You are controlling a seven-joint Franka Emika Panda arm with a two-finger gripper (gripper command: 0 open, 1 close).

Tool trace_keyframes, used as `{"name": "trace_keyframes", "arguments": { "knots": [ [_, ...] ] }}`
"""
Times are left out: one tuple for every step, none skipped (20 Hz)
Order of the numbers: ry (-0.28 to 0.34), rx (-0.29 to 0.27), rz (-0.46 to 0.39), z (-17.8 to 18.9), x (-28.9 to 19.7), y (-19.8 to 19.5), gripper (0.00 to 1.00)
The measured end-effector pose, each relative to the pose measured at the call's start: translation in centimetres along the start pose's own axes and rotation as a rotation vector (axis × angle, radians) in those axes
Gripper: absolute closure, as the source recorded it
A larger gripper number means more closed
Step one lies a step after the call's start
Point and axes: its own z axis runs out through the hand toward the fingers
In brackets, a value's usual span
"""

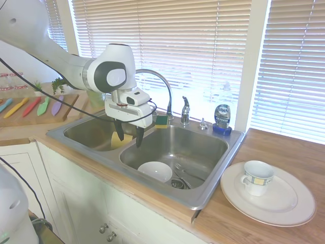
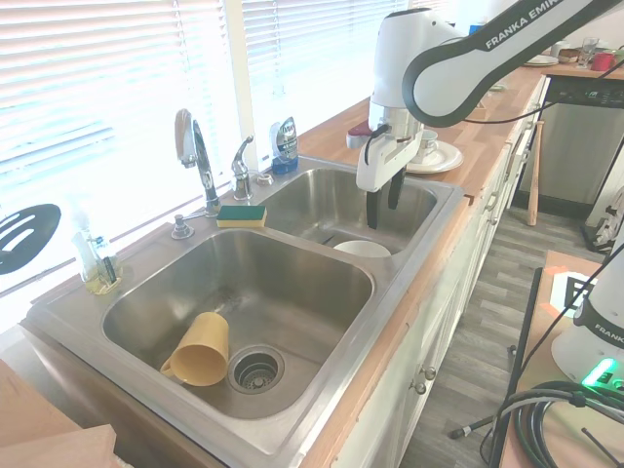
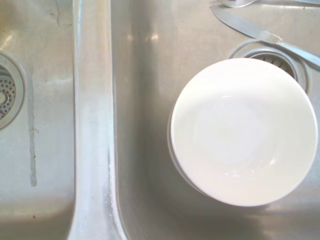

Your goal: Turn off the faucet

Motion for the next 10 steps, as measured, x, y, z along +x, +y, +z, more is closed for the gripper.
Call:
{"name": "trace_keyframes", "arguments": {
  "knots": [
    [0.000, 0.000, 0.001, 0.02, 0.00, 0.00, 1.00],
    [0.000, -0.001, 0.001, 0.04, 0.01, 0.00, 1.00],
    [0.000, -0.002, 0.002, 0.06, 0.01, 0.00, 1.00],
    [0.000, -0.002, 0.002, 0.09, 0.02, 0.00, 1.00],
    [0.001, -0.001, 0.003, 0.12, 0.04, -0.02, 1.00],
    [0.002, -0.001, 0.003, 0.13, 0.06, -0.03, 1.00],
    [0.002, 0.000, 0.005, 0.15, 0.09, -0.02, 1.00],
    [0.002, 0.000, 0.007, 0.18, 0.16, 0.01, 1.00],
    [0.002, -0.001, 0.009, 0.21, 0.24, 0.07, 1.00],
    [0.002, -0.001, 0.012, 0.23, 0.34, 0.15, 1.00]
  ]
}}
